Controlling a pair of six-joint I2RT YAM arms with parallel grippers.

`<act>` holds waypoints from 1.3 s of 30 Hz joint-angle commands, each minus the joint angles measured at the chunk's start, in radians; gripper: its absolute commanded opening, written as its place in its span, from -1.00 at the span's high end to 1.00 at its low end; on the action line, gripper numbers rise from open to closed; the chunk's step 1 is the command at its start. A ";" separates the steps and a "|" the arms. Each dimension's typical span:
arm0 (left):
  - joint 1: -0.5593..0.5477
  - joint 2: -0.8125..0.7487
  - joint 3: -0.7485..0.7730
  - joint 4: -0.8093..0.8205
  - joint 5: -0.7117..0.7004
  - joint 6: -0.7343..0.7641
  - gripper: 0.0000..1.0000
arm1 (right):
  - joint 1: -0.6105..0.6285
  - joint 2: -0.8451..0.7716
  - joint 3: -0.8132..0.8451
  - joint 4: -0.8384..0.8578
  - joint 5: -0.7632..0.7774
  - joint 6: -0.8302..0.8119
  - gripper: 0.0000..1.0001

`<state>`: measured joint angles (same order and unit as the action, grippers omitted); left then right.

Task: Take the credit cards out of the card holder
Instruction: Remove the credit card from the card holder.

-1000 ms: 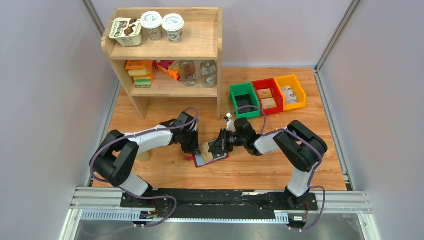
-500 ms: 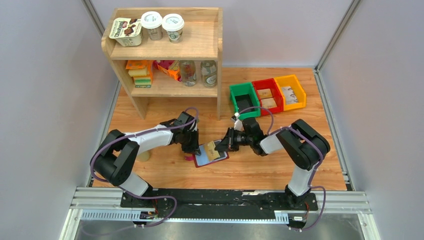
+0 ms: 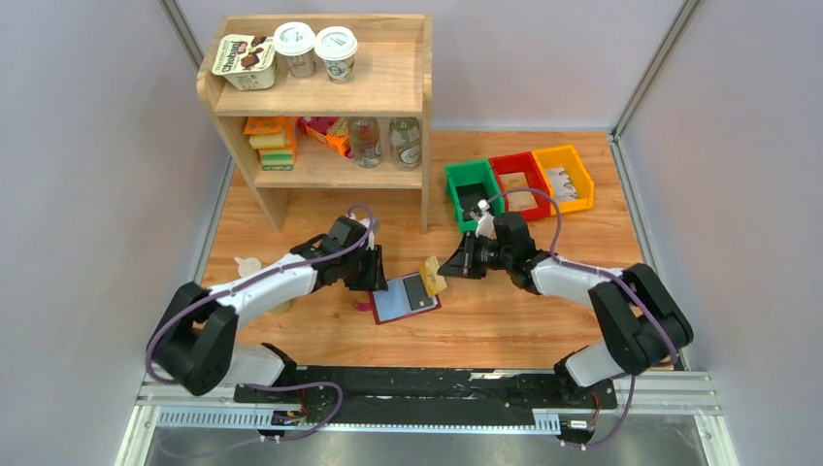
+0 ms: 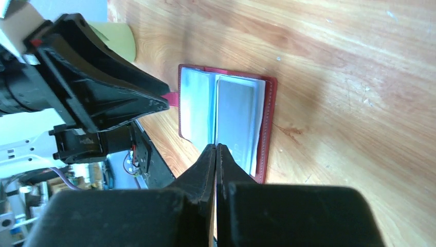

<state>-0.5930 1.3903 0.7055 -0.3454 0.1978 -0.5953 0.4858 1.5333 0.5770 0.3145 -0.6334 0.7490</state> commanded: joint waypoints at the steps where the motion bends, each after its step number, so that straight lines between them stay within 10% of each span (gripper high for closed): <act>1: 0.004 -0.192 0.040 0.042 -0.017 0.119 0.05 | 0.004 -0.152 0.122 -0.358 0.058 -0.215 1.00; 7: 0.004 -0.373 0.147 -0.001 -0.023 0.354 -0.14 | 0.011 -0.352 0.277 -0.696 0.089 -0.379 1.00; 13: 0.004 -0.409 0.305 -0.066 0.350 0.593 -0.14 | 0.085 -0.458 0.452 -0.911 0.046 -0.540 1.00; 26: 0.004 -0.264 0.457 -0.132 0.977 0.795 -0.13 | 0.257 -0.475 0.578 -0.922 -0.080 -0.648 1.00; 39: -0.019 -0.218 0.433 -0.144 1.028 0.773 0.19 | 0.277 -0.420 0.632 -0.897 -0.141 -0.685 1.00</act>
<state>-0.6025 1.1496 1.1240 -0.4854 1.1744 0.1444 0.7551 1.1065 1.1515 -0.5953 -0.7387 0.0967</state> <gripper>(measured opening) 0.452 0.004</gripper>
